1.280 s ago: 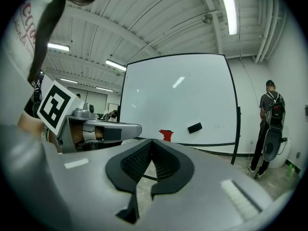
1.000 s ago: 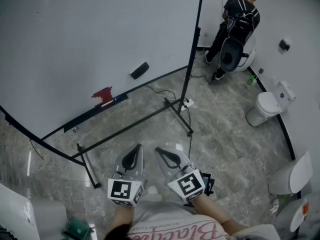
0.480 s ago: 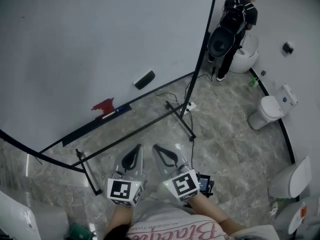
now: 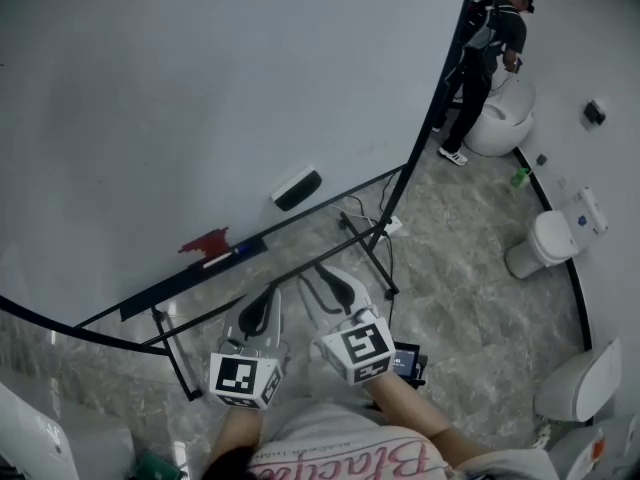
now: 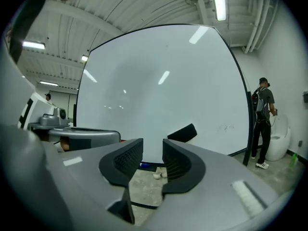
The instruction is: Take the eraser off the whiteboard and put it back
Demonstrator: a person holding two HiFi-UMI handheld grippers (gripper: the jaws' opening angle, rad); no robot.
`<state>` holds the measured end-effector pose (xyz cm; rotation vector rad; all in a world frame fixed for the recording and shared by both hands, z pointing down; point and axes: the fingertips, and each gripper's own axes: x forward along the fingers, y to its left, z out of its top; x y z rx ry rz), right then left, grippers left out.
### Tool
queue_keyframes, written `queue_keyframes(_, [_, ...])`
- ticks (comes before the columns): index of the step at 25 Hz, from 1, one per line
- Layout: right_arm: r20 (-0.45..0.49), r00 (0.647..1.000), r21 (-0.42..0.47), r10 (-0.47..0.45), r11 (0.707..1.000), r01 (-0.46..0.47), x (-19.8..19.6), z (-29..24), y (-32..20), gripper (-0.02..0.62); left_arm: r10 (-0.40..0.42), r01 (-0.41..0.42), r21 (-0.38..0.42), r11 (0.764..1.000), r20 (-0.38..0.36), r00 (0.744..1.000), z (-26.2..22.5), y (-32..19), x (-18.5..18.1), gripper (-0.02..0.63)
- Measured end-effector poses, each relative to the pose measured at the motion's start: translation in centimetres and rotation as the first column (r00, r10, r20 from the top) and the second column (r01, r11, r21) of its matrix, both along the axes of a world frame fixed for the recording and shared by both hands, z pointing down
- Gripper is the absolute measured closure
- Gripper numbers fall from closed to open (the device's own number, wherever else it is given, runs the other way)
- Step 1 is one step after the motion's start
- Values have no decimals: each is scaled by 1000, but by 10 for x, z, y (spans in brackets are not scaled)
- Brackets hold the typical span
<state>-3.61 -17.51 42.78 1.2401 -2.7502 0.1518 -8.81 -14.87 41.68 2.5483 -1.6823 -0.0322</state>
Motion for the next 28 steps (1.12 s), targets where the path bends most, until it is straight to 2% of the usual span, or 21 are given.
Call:
queue_keyframes(2, [36,999,-42,-3,999,4,-4,3,-27,454,-16,16,3,1000,3,1000,-3,-18,-3,606])
queue_keyframes(5, [91,996,-99,-2,995,11,-9,8,-65,380,-35,35,-2,999,13,999,-4,-44,-4,606])
queue_keyframes(12, [182,982,-240,48,971,-3,-15,29,-136,307,-86,86,-8,996,28,996,-6,-93,-11,606])
queue_keyframes(16, [264,964,-272,35,962,39,-20,29,-160,251,-106,107,-7,994,33,994,-7,-112,-15,606])
queue_keyframes(18, [342,939,-297,44,953,64,-23,26,-169,239,-110,111,-12,994,33,993,-5,-118,-17,606])
queue_keyframes(22, [507,853,-404,124,908,109,-23,29,-189,230,-111,111,-17,994,32,993,-5,-127,-19,606])
queue_keyframes(25, [551,819,-428,162,897,110,-23,27,-201,233,-102,102,-12,995,35,994,-8,-132,-20,606])
queue_keyframes(27, [565,803,-437,188,894,98,-22,26,-204,284,-94,95,-12,995,37,995,-9,-135,-22,606])
queue_keyframes(28, [571,796,-442,201,892,92,-21,27,-205,284,-91,92,-12,996,39,995,-10,-136,-22,606])
